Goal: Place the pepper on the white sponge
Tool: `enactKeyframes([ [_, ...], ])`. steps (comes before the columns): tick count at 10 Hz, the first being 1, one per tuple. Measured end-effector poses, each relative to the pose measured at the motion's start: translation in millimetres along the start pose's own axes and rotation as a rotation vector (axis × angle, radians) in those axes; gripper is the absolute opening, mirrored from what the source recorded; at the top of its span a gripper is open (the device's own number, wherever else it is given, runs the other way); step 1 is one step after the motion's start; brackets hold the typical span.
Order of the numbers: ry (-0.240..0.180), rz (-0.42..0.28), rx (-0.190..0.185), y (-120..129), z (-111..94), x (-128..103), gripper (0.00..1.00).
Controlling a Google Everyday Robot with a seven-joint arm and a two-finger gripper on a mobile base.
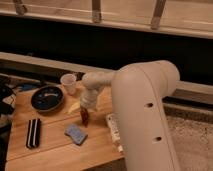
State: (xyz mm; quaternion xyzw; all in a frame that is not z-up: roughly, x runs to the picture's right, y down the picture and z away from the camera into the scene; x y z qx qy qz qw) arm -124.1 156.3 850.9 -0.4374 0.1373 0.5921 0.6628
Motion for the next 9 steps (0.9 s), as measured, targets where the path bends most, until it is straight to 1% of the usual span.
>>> enactKeyframes([
  [2,0.000,-0.006,-0.002,4.0,1.4,-0.4,0.97],
  [3,0.007,-0.017,0.006,5.7,6.7,-2.2,0.97],
  [6,0.037,-0.078,0.024,31.9,32.9,-14.6,0.97],
  [8,0.055,-0.093,0.066,37.0,42.2,-17.3,0.97],
  [9,0.060,-0.099,0.080,40.0,46.0,-18.1,0.97],
])
